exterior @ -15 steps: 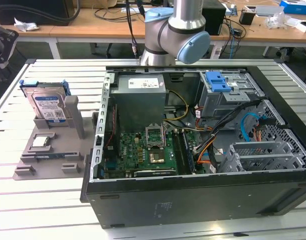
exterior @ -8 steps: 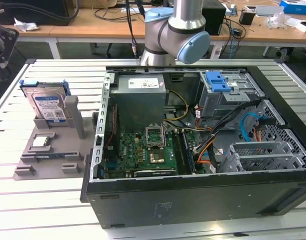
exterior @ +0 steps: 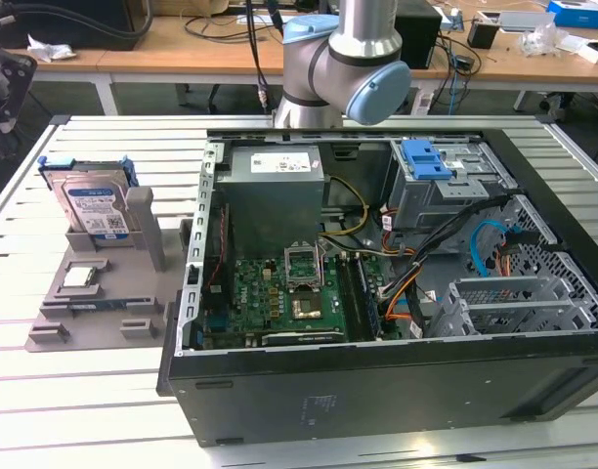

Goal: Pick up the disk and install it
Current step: 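Pick up the disk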

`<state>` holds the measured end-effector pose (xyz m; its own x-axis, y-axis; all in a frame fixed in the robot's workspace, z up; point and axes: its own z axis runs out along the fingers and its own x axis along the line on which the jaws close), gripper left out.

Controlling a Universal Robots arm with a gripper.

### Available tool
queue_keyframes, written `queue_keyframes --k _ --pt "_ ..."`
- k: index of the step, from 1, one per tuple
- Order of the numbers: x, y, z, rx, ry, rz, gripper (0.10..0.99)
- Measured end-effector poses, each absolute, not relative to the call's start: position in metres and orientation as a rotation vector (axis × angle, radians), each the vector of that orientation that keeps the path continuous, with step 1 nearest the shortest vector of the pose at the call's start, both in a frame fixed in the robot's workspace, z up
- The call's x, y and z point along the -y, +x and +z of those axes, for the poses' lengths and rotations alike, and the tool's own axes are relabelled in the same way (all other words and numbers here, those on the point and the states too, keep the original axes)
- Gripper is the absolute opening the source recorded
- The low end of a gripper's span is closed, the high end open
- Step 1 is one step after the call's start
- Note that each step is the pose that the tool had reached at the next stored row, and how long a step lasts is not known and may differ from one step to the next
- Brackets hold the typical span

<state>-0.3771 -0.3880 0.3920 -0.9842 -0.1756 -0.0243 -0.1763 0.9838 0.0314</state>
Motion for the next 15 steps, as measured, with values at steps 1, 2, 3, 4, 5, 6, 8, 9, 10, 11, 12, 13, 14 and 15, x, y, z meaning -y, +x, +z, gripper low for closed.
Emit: queue_keyframes --k 1,2,3,4,5,6,8,9,10,11,12,13,14,15 --pt "0.3880 -0.3772 0.3920 -3.106 -0.289 0.052 0.106" --pt "0.3880 -0.3771 0.3920 -3.105 -0.303 0.052 0.106" --pt "0.3880 -0.3772 0.3920 -3.103 -0.329 0.053 0.106" --pt "0.3880 -0.3771 0.3920 -3.101 -0.347 0.053 0.106" --pt "0.3880 -0.3772 0.3920 -3.099 -0.365 0.053 0.106" --pt "0.3880 -0.3771 0.3920 -3.097 -0.385 0.053 0.106" --pt "0.3880 -0.3771 0.3920 -3.091 -0.433 0.054 0.106" --pt "0.3880 -0.3772 0.3920 -3.088 -0.458 0.054 0.106" --pt "0.3880 -0.3772 0.3920 -3.086 -0.473 0.054 0.106" --pt "0.3880 -0.3771 0.3920 -3.084 -0.487 0.054 0.106" --pt "0.3880 -0.3772 0.3920 -3.082 -0.500 0.054 0.106" --pt "0.3880 -0.3771 0.3920 -3.079 -0.517 0.055 0.106" --pt "0.3880 -0.3771 0.3920 -3.075 -0.544 0.055 0.106" --pt "0.3880 -0.3771 0.3920 -3.071 -0.564 0.055 0.106"
